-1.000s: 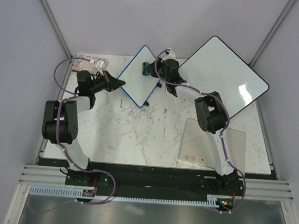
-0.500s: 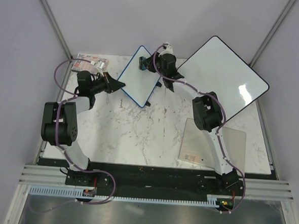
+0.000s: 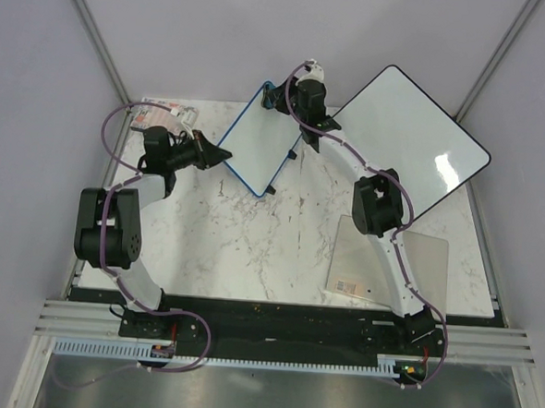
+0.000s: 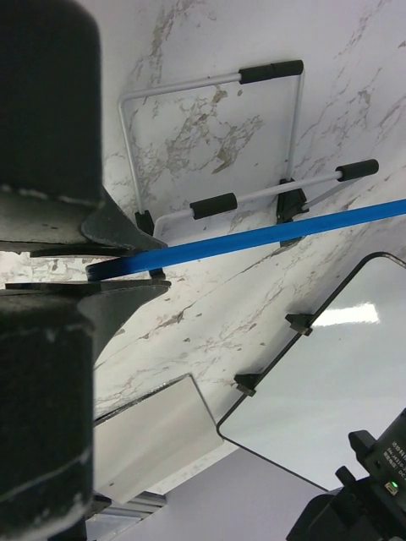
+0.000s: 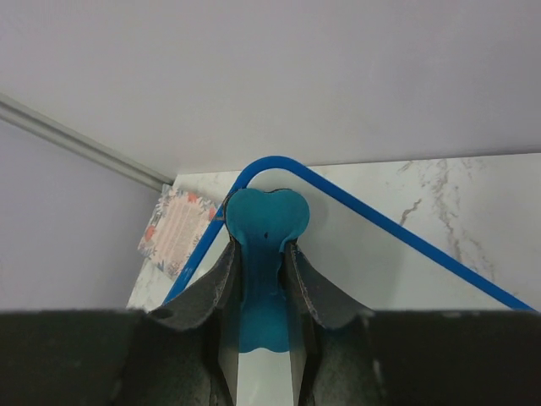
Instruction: Erase the whiteboard
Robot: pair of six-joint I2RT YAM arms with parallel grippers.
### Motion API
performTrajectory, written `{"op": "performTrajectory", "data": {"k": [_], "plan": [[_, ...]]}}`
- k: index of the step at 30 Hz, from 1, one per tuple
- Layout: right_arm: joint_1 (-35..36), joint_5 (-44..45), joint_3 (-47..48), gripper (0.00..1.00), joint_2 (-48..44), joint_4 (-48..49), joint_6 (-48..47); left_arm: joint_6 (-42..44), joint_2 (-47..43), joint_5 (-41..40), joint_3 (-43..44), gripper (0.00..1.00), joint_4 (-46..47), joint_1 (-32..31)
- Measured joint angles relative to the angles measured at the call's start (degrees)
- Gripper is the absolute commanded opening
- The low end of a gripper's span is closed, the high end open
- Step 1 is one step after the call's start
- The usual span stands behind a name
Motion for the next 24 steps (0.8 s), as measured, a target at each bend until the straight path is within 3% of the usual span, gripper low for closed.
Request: {"op": "performTrajectory", "data": {"k": [14,24], "plan": [[-0.85,2.27,-1.70,0.00,0.09,-5.14,-2.25,1.03,-0.85,-0.15,0.37,0.02,-2.69,-0.76],[-2.03,3.23,-21.99,0.00,-7.93,-2.84,-3.82,1.07,-1.05,-0.33,0.52,0.02,-4.07,-0.83]]}}
